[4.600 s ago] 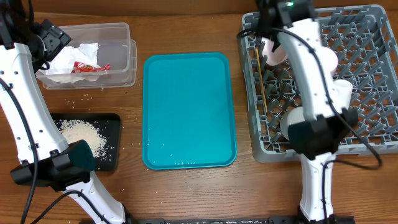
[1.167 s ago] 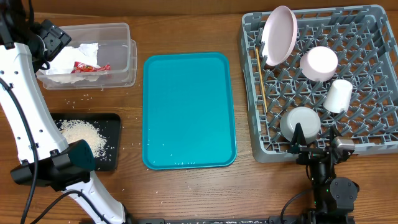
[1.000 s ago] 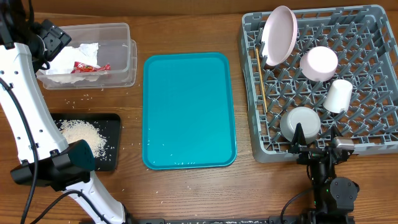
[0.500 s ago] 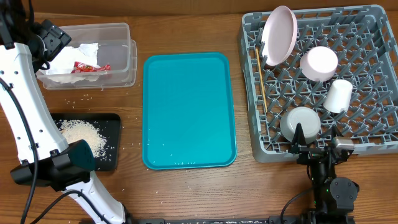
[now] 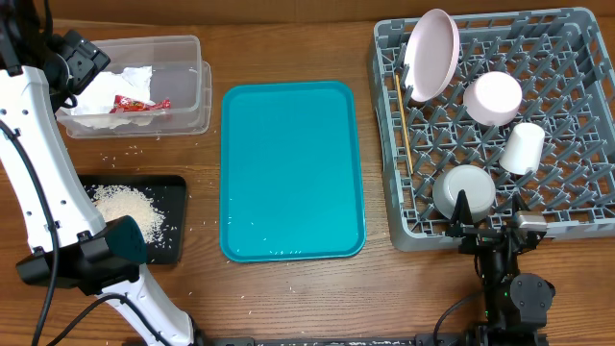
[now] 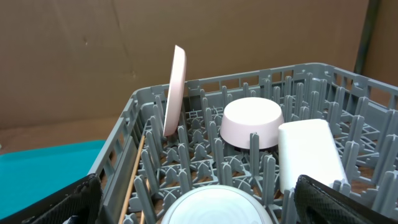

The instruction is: Sort waste into correct bins and load items into the dishwasher

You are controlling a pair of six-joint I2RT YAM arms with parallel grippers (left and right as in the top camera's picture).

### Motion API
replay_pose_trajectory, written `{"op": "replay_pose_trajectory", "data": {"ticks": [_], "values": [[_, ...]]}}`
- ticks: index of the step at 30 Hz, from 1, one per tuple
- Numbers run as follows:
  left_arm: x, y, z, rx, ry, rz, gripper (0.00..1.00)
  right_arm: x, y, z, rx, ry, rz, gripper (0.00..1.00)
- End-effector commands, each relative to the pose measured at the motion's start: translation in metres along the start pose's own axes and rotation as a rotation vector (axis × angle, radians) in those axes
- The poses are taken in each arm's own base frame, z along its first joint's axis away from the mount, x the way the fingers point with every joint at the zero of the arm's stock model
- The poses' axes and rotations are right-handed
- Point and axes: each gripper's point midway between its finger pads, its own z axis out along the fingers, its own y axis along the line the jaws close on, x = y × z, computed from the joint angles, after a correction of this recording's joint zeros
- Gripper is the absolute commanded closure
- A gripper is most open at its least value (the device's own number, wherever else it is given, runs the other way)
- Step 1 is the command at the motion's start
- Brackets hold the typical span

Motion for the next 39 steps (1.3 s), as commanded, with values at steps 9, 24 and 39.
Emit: {"op": "replay_pose_trajectory", "data": {"ticks": [9,24,39], "values": [[0.034,0.006,-0.007,-0.016,0.02,0.183,0.0,0.001,-0.003,0.0,0.014,-0.006,-0.003,0.0],[0.171,0.033,0.007,0.297,-0.208,0.472,0.0,0.001,-0.003,0.0,0.014,-0.006,-0.003,0.0],[0.227,0.046,0.035,0.662,-0.674,0.593,0.0,0.001,-0.003,0.0,0.014,-0.006,-0.003,0.0]]}}
